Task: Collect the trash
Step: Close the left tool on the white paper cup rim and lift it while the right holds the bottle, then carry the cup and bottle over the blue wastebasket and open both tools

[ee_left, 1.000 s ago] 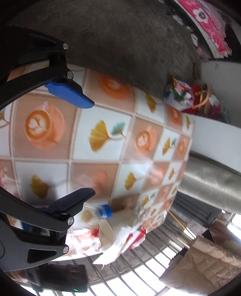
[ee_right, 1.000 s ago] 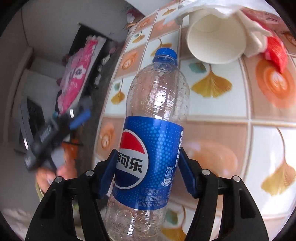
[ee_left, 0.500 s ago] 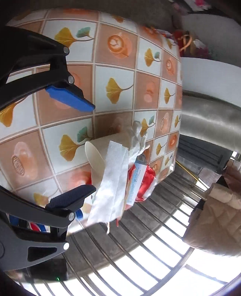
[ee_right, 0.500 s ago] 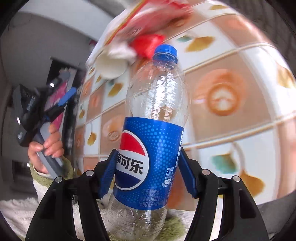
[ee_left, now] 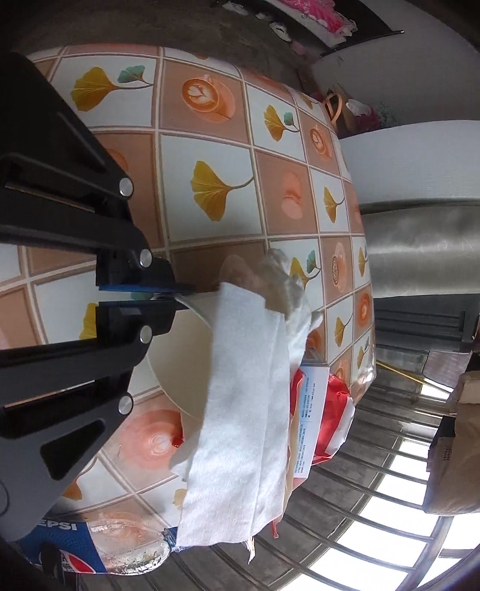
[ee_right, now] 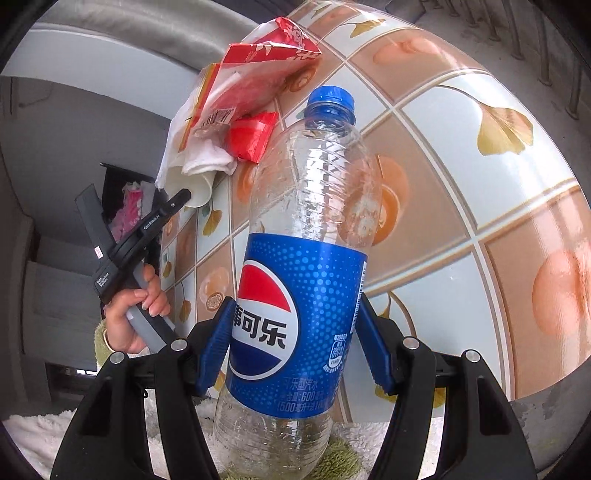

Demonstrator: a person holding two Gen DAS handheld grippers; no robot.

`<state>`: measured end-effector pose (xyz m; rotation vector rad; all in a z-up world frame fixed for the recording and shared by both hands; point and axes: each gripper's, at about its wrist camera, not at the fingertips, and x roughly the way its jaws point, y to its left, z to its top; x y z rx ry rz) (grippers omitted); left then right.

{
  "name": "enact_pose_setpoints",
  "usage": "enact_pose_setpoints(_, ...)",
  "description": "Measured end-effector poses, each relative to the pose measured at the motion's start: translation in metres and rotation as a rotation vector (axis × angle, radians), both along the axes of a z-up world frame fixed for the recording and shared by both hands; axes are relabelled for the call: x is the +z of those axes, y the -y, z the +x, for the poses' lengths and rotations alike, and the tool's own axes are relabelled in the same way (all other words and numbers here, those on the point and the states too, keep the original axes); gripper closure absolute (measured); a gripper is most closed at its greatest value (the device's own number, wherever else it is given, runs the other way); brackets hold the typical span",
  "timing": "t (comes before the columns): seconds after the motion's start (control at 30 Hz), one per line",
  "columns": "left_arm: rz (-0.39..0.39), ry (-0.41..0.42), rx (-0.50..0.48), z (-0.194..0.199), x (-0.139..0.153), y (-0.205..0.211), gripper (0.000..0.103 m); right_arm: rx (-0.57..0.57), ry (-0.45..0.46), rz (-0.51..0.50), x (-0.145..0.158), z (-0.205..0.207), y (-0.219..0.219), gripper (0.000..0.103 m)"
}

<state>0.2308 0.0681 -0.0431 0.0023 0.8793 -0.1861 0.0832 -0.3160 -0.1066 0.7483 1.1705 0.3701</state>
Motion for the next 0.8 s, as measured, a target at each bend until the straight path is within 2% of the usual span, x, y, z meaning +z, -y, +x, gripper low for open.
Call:
enact_pose_setpoints(0.17,-0.017,-0.031,-0.007,-0.022,0.010,-0.028,0.102,0.012,0.000,-0.023,-0.004,0.009,-0.013,0.040)
enact_pose_setpoints(0.4,-0.141,-0.125,-0.114,-0.068,0.042,-0.075,0.102,0.018,0.003,-0.062,0.004,0.012,-0.019,0.040)
enact_pose_setpoints(0.5,-0.161,-0.111,-0.120,-0.084,0.057,-0.090,0.102,0.017,0.008,-0.060,0.004,0.012,-0.019,0.040)
enact_pose_setpoints(0.6,-0.179,-0.108,-0.106,-0.088,0.057,-0.097,0.102,0.012,0.006,-0.068,0.008,0.011,-0.019,0.040)
enact_pose_setpoints(0.8,-0.234,-0.130,-0.050,-0.086,0.037,-0.100,0.102,0.003,0.001,-0.095,0.010,0.018,-0.024,0.039)
